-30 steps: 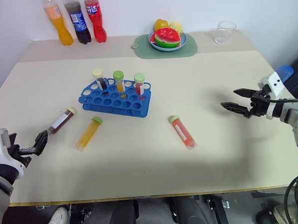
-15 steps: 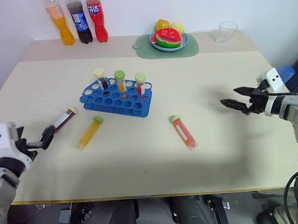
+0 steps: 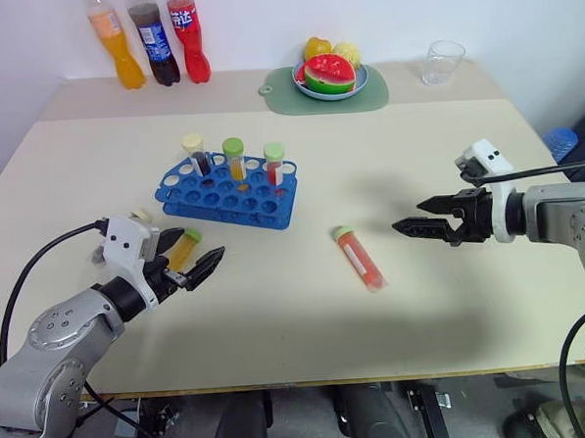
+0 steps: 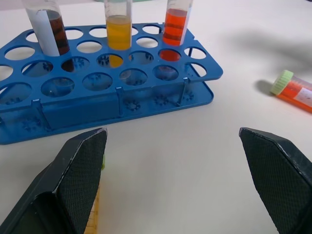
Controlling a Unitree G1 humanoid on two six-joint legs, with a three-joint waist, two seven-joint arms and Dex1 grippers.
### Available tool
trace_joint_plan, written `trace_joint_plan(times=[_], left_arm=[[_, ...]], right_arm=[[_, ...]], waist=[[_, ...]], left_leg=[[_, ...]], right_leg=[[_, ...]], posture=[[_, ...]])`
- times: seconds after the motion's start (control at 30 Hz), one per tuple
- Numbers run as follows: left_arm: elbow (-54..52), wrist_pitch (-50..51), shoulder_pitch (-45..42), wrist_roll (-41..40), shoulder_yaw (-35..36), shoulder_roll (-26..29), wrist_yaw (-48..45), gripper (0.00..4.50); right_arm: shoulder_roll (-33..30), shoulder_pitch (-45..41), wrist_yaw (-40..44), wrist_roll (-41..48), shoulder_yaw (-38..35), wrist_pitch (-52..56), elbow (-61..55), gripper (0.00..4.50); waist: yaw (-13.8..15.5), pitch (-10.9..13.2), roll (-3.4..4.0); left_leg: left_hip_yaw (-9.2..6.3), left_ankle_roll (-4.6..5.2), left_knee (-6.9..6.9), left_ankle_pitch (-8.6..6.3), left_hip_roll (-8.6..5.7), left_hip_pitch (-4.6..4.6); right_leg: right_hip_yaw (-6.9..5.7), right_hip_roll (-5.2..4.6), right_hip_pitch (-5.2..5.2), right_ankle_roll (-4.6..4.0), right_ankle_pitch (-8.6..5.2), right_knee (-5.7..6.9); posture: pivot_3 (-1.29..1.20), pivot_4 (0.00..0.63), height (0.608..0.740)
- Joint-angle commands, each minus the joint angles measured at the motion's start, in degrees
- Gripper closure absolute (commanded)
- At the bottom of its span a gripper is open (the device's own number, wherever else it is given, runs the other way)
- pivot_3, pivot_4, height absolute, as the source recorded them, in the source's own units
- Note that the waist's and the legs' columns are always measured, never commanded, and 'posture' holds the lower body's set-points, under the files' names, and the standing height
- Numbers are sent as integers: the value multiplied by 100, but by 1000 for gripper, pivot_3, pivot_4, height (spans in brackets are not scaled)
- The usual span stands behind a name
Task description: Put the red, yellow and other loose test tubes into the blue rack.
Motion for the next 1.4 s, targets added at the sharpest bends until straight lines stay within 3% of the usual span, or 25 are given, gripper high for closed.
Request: trace_joint_plan(times=[0.03,0.43,0.47,0.53,0.63,0.8,0.97,1.23,1.4], left_arm=[[-79,-134,-23,-14,22,53,-44,42],[-78,-134,-24,-6,25,47,-55,42],[-180,-542,67,377,-766,347,-684,42],[-378,-942,307,778,-1349,377,-841,42],[-353,-1205,418,924,-1423,336,-789,42],[-238,-1419,433,1043,-1463,370,-923,42],[-222,-1428,429,967,-1516,482,-1256,42],[-153,-1593,524,1145,-1715,748,-1698,42],[-114,-1628,482,1185,-1762,715,-1718,42]], right_arm=[[-66,-136,-102,138,-119,56,-190,0],[-115,-131,-254,321,-107,45,-179,0],[438,-545,-1006,397,285,645,36,0],[1502,-1208,-1967,53,770,1397,488,0],[1885,-1437,-2541,104,838,1547,740,0],[1872,-1483,-3022,563,828,1547,843,0],[1650,-1536,-3335,1123,991,1547,904,0],[817,-1827,-4131,3398,1911,1547,1523,0],[913,-1937,-5119,4271,2105,1547,2093,0]], waist=[[10,0,0],[8,0,0],[-1,0,0],[-143,-9,-6],[-148,-4,-7],[73,2,9],[103,2,9],[92,2,10],[84,2,9]], left_leg=[[0,0,0,0,0,0],[-1,0,0,0,0,0],[-1,1,0,0,0,0],[6,0,-1,0,3,12],[-6,0,-4,0,2,15],[-26,-3,14,2,-5,-74],[-22,-2,13,2,-6,-73],[-22,-1,13,1,-2,-71],[-23,-1,13,1,-1,-71]], right_leg=[[0,0,0,0,0,0],[0,1,0,0,0,0],[0,1,0,0,0,0],[7,7,0,-2,1,4],[34,30,-12,-16,10,9],[10,16,-88,-16,9,31],[10,16,-88,-16,9,29],[10,23,-89,-17,9,31],[10,24,-88,-17,9,32]], posture=[[0,150,734],[0,150,734],[0,150,734],[0,150,734],[0,150,734],[0,150,734],[0,150,734],[0,150,734],[0,150,734]])
